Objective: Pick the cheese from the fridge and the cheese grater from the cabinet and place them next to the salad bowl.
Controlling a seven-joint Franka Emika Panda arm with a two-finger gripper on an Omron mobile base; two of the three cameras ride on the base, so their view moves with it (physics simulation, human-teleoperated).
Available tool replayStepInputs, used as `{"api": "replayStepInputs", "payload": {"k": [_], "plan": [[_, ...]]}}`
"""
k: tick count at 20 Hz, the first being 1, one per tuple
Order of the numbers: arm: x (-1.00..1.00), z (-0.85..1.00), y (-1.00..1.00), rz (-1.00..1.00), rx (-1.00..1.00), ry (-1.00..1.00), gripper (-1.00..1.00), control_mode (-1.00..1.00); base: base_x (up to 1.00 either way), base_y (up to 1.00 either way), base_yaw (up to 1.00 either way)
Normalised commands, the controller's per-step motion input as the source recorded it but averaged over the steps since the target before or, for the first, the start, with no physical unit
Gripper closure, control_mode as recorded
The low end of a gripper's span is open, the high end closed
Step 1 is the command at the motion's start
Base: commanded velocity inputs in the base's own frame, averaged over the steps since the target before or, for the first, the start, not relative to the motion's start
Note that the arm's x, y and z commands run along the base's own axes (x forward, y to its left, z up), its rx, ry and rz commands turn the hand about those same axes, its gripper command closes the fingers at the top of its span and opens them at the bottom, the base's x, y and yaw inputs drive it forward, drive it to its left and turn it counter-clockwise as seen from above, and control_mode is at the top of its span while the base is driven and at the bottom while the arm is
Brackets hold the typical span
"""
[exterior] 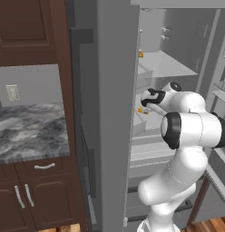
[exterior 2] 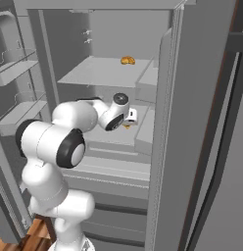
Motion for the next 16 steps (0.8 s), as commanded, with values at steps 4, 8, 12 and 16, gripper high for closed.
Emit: {"api": "replayStepInputs", "payload": {"k": [4, 8, 12, 16], "plan": [[0.42, -0.04, -0.05, 0.00, 0.04, 0.00, -1.00, -1.00, 0.00, 0.00, 0.00], [0.40, -0.08, -0.03, 0.00, 0.02, 0.00, -1.00, -1.00, 0.00, 0.00, 0.00], [0.29, -0.22, -0.01, 0.00, 0.00, 0.00, -1.00, -1.00, 0.00, 0.00, 0.00], [0.29, -0.23, 0.00, 0.00, 0.00, 0.00, -1.00, -1.00, 0.00, 0.00, 0.00]]}}
